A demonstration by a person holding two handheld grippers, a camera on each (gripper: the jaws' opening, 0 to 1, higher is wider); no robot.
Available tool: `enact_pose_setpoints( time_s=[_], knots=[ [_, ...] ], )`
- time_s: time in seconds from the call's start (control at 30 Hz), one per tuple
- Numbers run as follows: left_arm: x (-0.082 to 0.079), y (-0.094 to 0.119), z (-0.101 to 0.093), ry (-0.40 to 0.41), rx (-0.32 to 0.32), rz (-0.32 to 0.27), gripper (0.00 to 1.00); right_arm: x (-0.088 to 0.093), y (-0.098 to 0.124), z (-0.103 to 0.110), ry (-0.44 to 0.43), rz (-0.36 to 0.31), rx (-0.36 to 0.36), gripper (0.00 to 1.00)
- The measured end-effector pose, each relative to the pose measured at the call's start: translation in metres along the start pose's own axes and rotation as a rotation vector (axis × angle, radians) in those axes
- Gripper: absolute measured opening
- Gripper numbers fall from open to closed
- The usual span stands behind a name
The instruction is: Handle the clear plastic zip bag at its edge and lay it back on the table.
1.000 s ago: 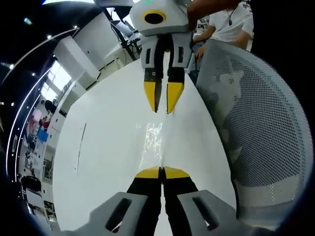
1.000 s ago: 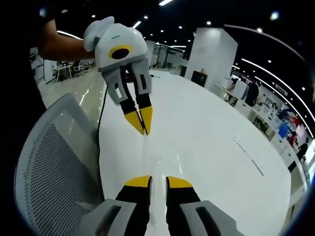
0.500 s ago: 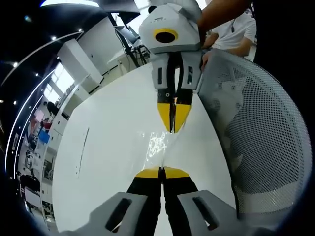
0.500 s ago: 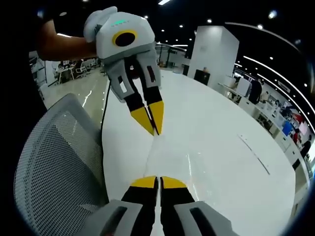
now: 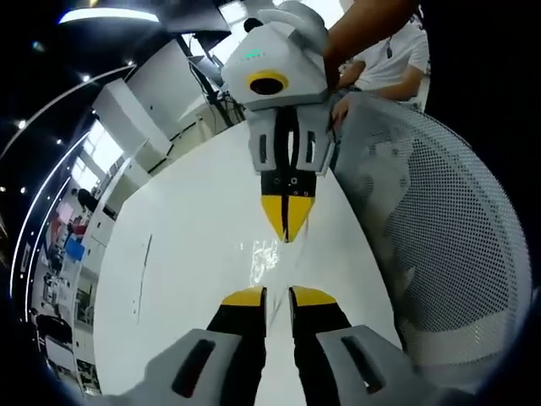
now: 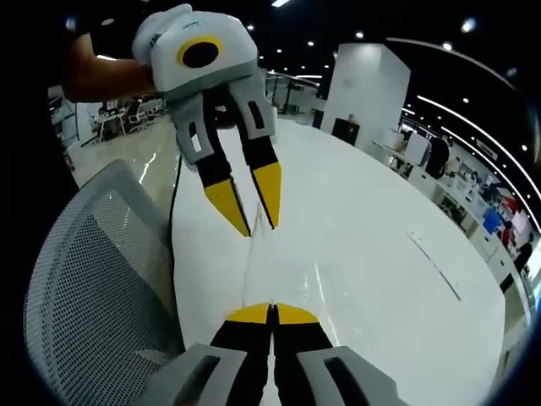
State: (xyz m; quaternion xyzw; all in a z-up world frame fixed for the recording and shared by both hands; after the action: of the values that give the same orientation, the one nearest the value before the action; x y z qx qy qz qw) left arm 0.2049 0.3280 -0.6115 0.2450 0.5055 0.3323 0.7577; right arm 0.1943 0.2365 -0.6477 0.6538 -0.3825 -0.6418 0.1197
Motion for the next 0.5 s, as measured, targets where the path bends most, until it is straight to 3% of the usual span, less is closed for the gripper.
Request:
enact_pose_setpoints(
  time_s=[0.23, 0.5],
  knots=[
    [-0.017, -0.004, -0.008, -0.031, 0.031, -0.031, 0.08, -0.002, -0.001, -0.001, -0.001, 0.003, -0.002, 0.00],
    [-0.018, -0.020, -0.021, -0.081, 0.077, -0.014, 0.08, -0.006, 0.002, -0.003, -0.014, -0.004, 0.001, 0.00]
  ],
)
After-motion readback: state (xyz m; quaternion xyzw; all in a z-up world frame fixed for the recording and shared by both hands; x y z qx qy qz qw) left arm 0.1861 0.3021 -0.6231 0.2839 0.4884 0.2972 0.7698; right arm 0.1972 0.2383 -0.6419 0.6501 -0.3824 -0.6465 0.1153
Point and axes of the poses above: the point that each gripper's makers call its tool centre point, and the gripper's own axes: y roughly backward along the fingers, z roughly to its left, x roughly out of its underside, the point moved 4 cm from there along y, roughly backward along the fingers
